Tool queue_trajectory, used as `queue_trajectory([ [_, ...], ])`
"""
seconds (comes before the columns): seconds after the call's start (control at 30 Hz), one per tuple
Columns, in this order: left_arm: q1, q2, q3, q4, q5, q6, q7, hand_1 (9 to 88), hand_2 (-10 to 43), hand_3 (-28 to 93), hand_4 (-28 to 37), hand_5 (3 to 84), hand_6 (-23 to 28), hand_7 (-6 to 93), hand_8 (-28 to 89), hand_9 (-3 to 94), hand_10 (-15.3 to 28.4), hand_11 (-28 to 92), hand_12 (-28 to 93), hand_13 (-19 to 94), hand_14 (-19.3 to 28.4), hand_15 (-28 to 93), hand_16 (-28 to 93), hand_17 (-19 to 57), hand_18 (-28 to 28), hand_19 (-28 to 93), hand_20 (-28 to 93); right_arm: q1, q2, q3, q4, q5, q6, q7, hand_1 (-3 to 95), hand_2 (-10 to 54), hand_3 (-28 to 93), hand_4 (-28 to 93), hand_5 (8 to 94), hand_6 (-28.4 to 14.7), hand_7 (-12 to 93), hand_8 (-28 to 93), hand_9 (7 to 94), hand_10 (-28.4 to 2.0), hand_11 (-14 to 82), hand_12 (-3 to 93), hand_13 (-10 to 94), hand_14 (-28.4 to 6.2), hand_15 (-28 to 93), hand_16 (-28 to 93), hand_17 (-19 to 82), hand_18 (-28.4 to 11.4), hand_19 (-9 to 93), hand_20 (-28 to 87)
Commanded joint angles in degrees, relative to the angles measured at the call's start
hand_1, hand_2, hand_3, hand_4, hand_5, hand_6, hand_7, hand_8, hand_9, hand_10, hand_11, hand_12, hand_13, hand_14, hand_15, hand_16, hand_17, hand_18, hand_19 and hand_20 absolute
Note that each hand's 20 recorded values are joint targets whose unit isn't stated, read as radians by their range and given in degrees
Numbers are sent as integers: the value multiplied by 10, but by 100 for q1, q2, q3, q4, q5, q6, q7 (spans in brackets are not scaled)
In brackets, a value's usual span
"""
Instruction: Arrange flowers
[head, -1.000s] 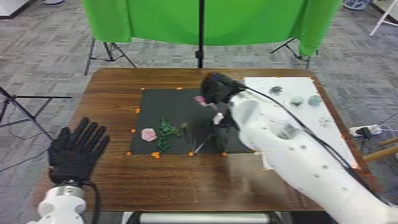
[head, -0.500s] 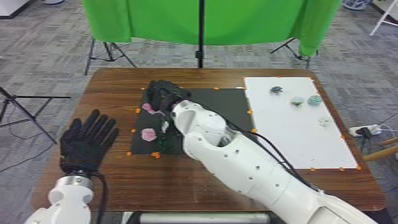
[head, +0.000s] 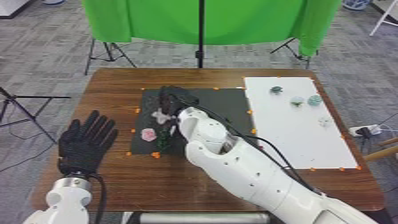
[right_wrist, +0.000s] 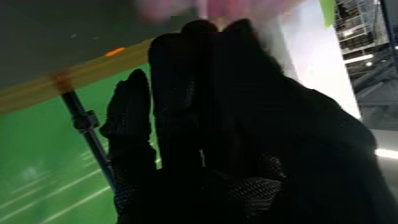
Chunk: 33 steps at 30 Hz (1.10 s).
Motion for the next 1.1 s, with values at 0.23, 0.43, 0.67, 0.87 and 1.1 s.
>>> queue_trajectory([
  [0.23,148,-127,-43,-1,-30,-93,-2,255,154,765,-283,427,80,129,-91,340,136,169,104,262,134,289,-39,-45,126,269,157,-47,155,190,-403,202,3,40,582,-95,720,-283,579,-36,198,-138,609,-149,208,183,549,-114,564,359,265,-216,812,429],
  [0.43,242,-238,-174,-6,-23,-114,37,255,154,766,-283,427,79,129,-91,340,135,167,103,262,134,288,-40,-45,126,269,157,-309,776,1092,-1055,74,-784,47,530,-95,760,-283,555,-48,174,-129,580,-163,185,177,533,-134,585,316,259,-221,814,422],
  [0.67,550,-256,-345,-166,23,-71,256,252,150,769,-283,426,79,128,-91,339,135,167,104,262,133,287,-39,-45,126,267,156,-1102,2065,2092,-1944,405,-797,916,496,-95,796,-283,525,-60,140,-112,533,-179,156,171,490,-160,606,201,244,-224,813,416],
  [0.87,629,-289,-406,-204,46,-69,289,252,152,769,-283,429,78,132,-92,342,135,168,104,265,133,288,-39,-43,126,265,156,-2116,2995,3067,-2264,259,-802,1208,494,-95,796,-283,525,-64,134,-110,524,-183,144,166,494,-154,471,149,245,-220,797,392],
  [1.1,650,-317,-412,-213,4,-14,309,254,154,767,-283,429,79,133,-93,343,135,169,103,265,133,288,-39,-43,125,263,157,-3086,3396,4268,-2447,120,-679,1586,493,-95,806,-283,499,-66,133,-112,467,-180,116,151,424,-157,282,137,233,-214,761,340],
])
